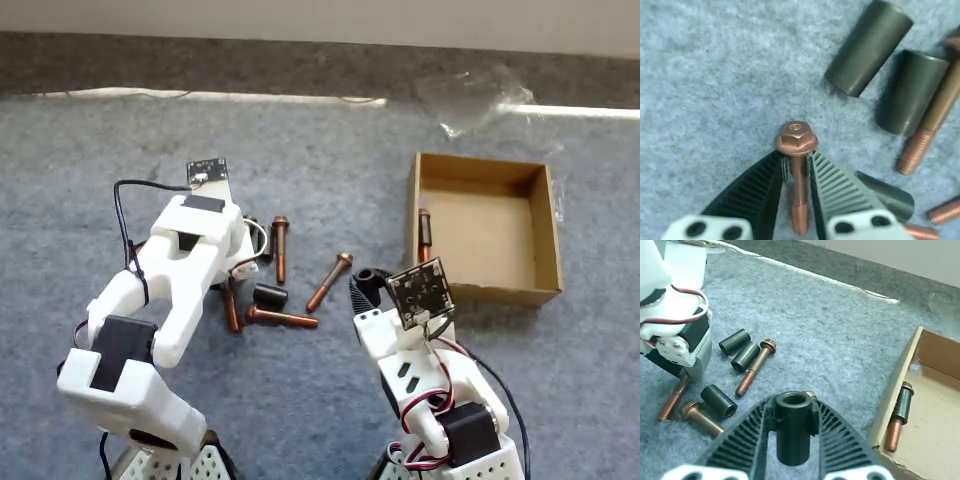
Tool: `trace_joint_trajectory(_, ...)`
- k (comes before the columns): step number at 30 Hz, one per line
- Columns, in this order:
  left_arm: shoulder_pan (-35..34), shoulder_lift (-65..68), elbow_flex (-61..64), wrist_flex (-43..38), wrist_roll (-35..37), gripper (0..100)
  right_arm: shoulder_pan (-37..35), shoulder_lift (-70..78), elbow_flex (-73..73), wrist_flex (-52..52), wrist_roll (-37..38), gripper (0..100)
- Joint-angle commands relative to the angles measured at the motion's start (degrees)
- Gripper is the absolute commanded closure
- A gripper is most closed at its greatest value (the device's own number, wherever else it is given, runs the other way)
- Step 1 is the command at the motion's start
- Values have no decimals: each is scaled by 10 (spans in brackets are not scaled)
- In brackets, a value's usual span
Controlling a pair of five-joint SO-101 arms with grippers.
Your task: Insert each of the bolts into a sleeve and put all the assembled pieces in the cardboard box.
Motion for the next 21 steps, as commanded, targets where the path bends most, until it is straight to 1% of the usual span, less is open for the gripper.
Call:
trace_joint_trajectory(1, 6, -4, -29, 29, -63, 991, -7, -7, -3, -19, 4, 993)
trace_joint_trajectory(5, 6, -4, -43, 47, -117, 991, -7, -7, -3, -19, 4, 993)
trace_joint_trajectory(10, 6, -4, -88, 102, -181, 991, -7, -7, -3, -20, 7, 993)
trace_joint_trajectory(14, 6, -4, -145, 164, -191, 991, -45, -7, -2, -20, 7, 993)
trace_joint_trajectory(18, 6, -4, -216, 251, -191, 991, -87, -7, 15, -25, 7, 993)
trace_joint_trajectory(21, 6, -5, -257, 295, -191, 996, -95, -7, 44, -69, 7, 993)
